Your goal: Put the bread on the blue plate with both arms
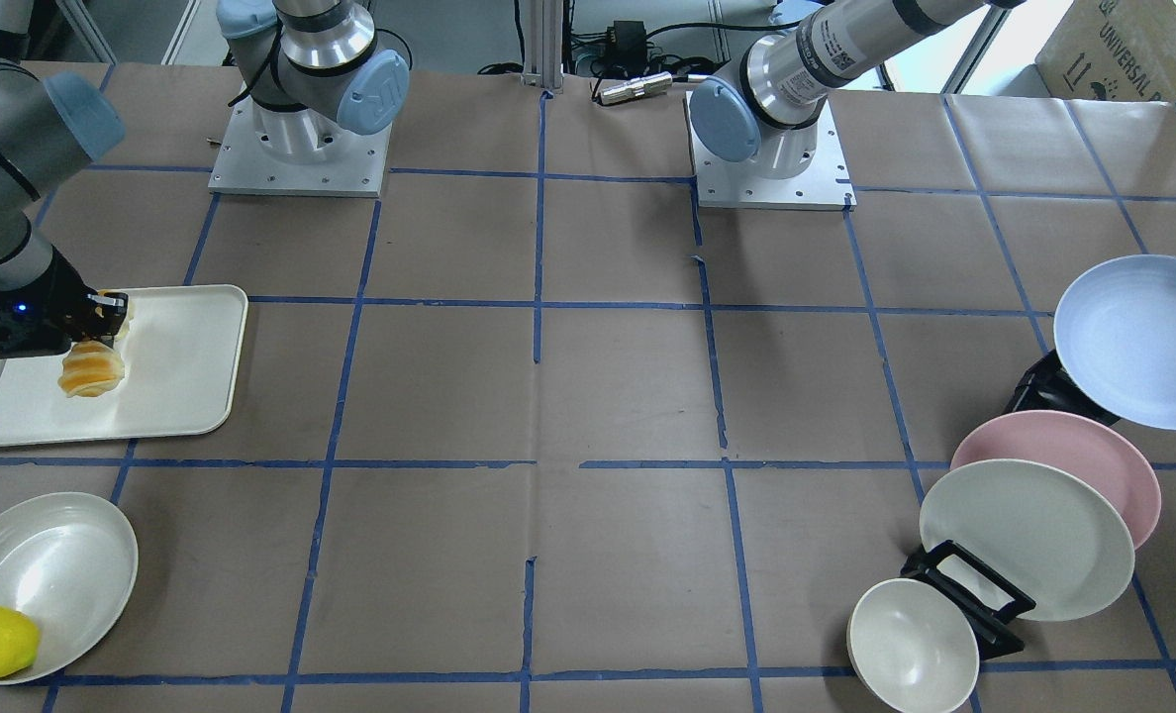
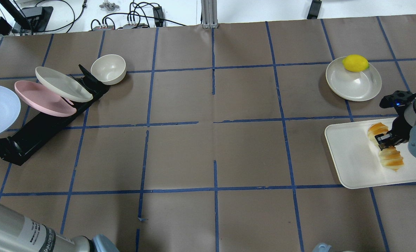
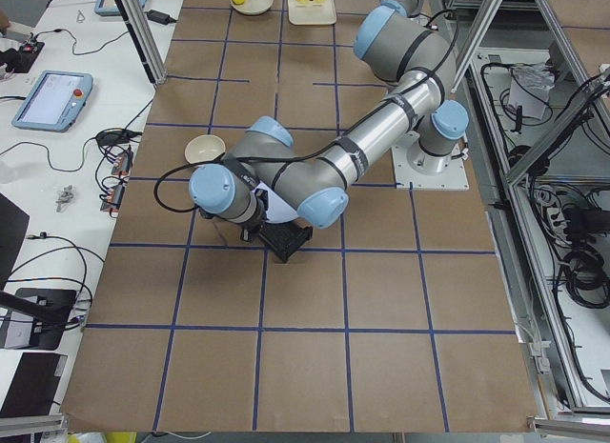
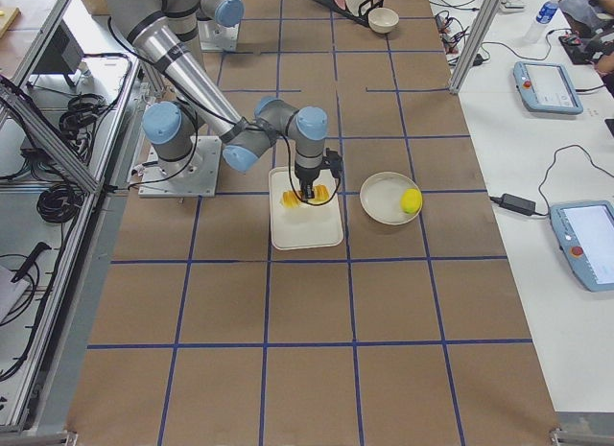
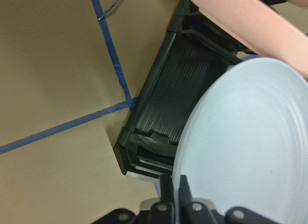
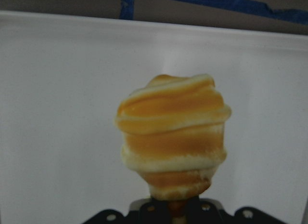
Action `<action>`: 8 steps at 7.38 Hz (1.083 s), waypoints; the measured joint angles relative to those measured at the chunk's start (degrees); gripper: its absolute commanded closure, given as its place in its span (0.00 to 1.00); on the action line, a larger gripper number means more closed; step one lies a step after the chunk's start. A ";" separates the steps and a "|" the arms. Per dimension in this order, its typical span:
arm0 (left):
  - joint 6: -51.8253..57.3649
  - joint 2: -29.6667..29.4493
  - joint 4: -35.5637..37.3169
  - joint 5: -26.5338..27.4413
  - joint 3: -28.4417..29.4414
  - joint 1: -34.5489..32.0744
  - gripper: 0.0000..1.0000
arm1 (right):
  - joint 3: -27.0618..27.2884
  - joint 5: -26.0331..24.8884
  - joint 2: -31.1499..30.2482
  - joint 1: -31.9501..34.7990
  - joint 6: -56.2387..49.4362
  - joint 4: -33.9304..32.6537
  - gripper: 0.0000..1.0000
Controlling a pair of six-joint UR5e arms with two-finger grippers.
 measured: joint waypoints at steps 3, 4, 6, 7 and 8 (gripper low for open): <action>-8.69 9.15 -0.64 -1.71 -0.92 -10.37 0.99 | -6.02 0.14 -11.67 0.06 0.00 16.87 0.93; -13.86 10.14 -0.60 -1.84 -1.14 -15.55 0.99 | -8.67 0.23 -15.11 0.15 0.07 22.98 0.93; -23.82 10.19 0.05 -1.81 -1.34 -27.18 0.99 | -15.50 0.49 -18.71 0.40 1.32 33.97 0.93; -27.13 9.39 1.15 -1.81 -1.66 -32.27 0.99 | -18.59 0.68 -19.15 0.55 2.56 37.69 0.93; -29.37 7.34 2.84 -1.91 -1.83 -36.39 0.99 | -20.52 0.80 -19.27 1.23 4.58 39.80 0.93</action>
